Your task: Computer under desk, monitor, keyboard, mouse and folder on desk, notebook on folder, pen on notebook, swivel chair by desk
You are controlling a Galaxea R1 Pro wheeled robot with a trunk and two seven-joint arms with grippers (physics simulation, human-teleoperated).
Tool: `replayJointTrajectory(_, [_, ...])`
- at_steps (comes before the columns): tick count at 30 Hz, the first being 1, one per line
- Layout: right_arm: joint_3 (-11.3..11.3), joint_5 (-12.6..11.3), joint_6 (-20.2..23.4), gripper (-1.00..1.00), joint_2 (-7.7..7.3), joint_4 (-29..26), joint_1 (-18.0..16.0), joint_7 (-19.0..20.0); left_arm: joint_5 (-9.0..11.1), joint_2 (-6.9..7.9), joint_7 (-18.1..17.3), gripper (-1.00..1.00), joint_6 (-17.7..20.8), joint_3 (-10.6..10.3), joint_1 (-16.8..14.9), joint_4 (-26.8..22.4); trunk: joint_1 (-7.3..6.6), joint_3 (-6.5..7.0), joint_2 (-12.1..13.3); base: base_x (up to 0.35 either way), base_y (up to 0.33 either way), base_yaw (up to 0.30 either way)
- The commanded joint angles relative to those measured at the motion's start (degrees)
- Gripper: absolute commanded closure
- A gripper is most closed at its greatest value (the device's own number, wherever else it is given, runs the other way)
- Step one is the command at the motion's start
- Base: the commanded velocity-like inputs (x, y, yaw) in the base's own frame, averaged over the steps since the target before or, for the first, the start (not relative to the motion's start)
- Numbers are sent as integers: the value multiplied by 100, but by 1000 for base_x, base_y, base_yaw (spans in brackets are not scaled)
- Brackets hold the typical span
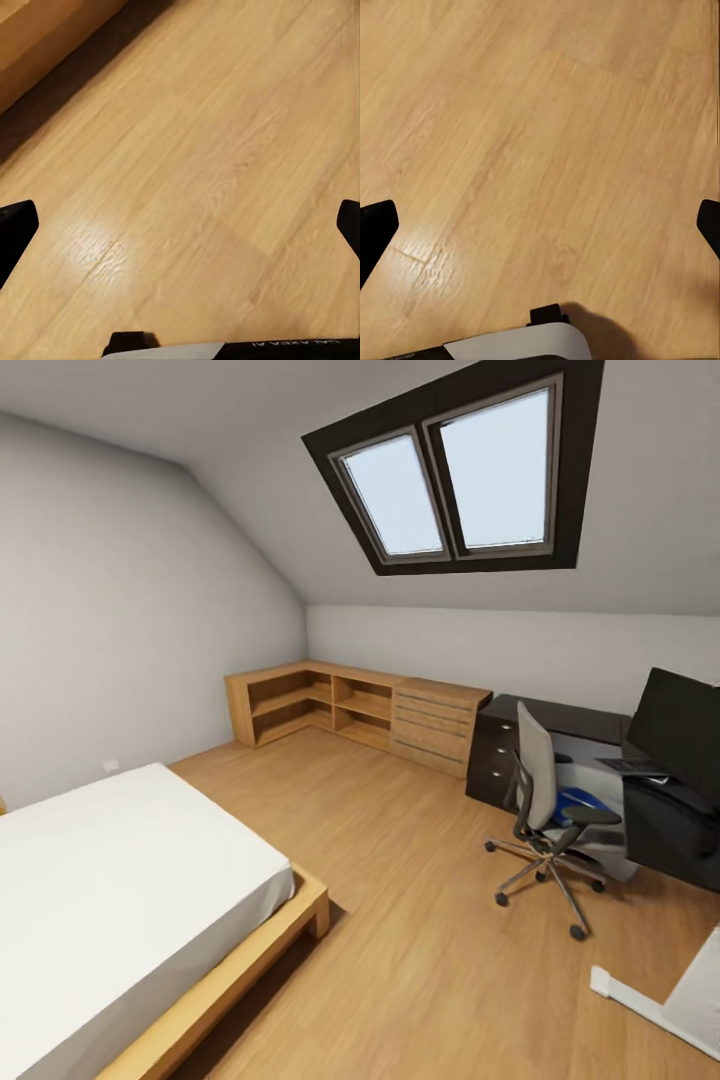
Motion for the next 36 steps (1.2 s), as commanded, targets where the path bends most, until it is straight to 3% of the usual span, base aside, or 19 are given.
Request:
replayJointTrajectory(1, [19, -67, -19, -100, 0, 6, -6, 3, -20, 1, -5, -100, -13, 15, -1, -2, 3, -7, -4, 163, 49, -268])
replayJointTrajectory(10, [-8, -242, -22, -100, -3, 6, -6, 3, -20, 9, -5, -100, -12, 21, -1, -2, 3, 1, -4, 56, 17, -265])
replayJointTrajectory(22, [-11, -262, -22, -100, -1, 6, -6, 3, -20, 10, -5, -100, -12, 22, 0, -2, 3, 52, -4, 23, 1, -248])
replayJointTrajectory(36, [-11, -263, -19, -100, -2, 6, -6, 3, -11, 10, -5, -100, -12, 22, -1, -2, 3, 51, -4, 170, 43, -206])
